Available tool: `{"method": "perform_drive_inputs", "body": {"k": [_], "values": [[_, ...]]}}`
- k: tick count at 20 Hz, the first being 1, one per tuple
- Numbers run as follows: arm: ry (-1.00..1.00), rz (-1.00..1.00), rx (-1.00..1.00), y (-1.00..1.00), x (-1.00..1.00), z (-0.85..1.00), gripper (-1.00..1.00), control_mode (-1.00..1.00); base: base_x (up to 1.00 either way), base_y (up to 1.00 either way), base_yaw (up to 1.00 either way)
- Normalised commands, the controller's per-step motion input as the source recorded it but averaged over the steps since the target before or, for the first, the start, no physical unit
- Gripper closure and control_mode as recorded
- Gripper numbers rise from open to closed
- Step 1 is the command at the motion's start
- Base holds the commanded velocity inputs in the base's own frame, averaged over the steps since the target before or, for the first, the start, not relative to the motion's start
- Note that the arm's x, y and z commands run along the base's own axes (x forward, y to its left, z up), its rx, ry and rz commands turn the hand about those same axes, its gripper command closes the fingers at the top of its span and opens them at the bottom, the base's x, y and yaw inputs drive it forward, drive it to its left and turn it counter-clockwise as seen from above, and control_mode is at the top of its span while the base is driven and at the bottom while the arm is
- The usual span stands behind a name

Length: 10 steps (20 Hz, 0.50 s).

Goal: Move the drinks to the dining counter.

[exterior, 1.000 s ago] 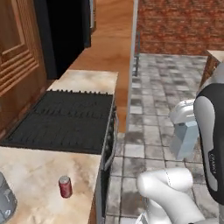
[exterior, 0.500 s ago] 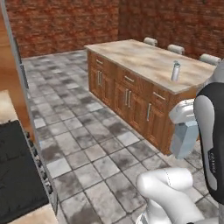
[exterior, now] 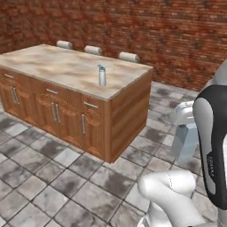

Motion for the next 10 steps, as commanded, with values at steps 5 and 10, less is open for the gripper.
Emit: {"method": "perform_drive_inputs", "body": {"k": [5,10], "values": [[0.0,0.0,0.0,0.0,0.0,0.0,1.0,1.0,0.8,0.79,-0.63],[0.0,0.0,0.0,0.0,0.0,0.0,1.0,1.0,0.74,1.0,-0.52]]}}
